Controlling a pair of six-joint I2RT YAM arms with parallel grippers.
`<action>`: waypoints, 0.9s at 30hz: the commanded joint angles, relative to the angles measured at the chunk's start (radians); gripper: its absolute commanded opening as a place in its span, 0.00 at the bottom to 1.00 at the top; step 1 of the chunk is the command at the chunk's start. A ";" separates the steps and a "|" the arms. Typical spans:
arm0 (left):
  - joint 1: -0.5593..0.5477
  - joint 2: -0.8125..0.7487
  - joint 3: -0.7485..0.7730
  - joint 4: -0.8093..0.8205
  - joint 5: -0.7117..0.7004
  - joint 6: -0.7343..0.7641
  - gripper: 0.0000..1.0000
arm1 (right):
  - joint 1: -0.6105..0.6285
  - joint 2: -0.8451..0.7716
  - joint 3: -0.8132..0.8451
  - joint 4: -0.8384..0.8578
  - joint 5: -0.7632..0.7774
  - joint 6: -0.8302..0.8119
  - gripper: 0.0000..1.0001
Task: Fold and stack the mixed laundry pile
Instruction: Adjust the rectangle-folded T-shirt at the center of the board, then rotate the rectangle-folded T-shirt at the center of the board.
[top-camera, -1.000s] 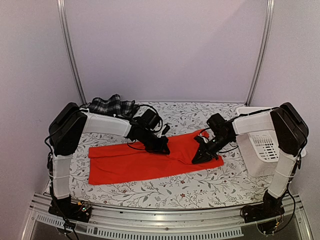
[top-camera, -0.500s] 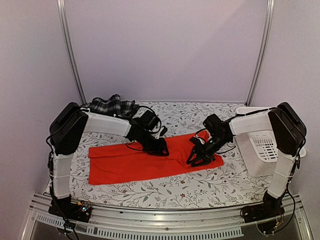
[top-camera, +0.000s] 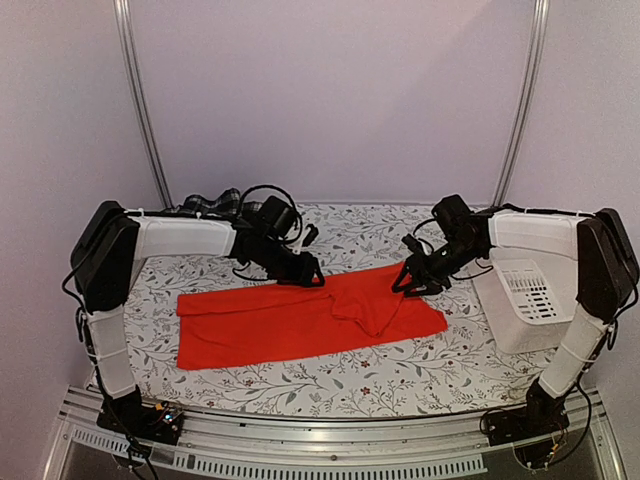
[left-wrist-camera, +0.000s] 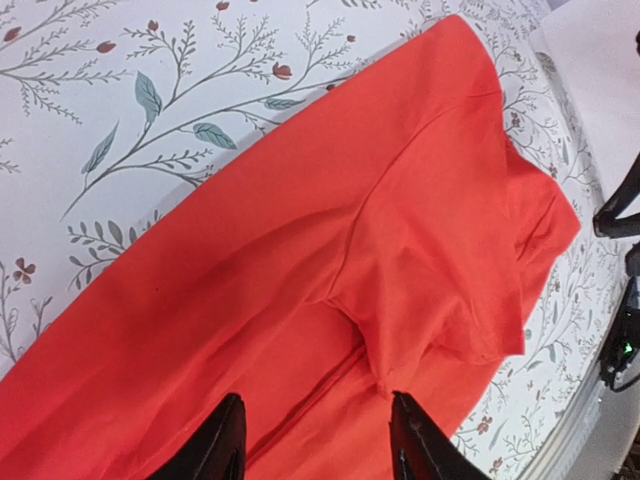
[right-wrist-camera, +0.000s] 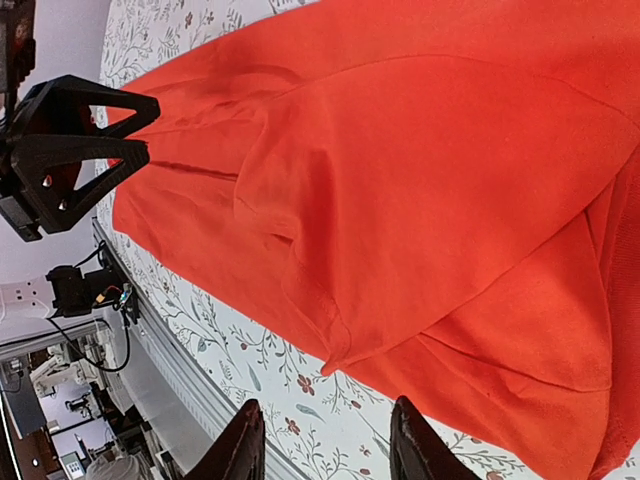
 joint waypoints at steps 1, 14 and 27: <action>0.000 0.011 0.057 -0.022 0.040 0.073 0.49 | 0.035 0.055 0.056 0.004 0.067 0.004 0.40; 0.133 -0.024 -0.046 -0.101 -0.077 0.047 0.49 | 0.105 0.282 0.116 -0.041 0.330 -0.059 0.38; 0.190 -0.301 -0.271 -0.114 -0.136 0.026 0.50 | -0.020 0.807 1.016 -0.292 0.798 -0.286 0.34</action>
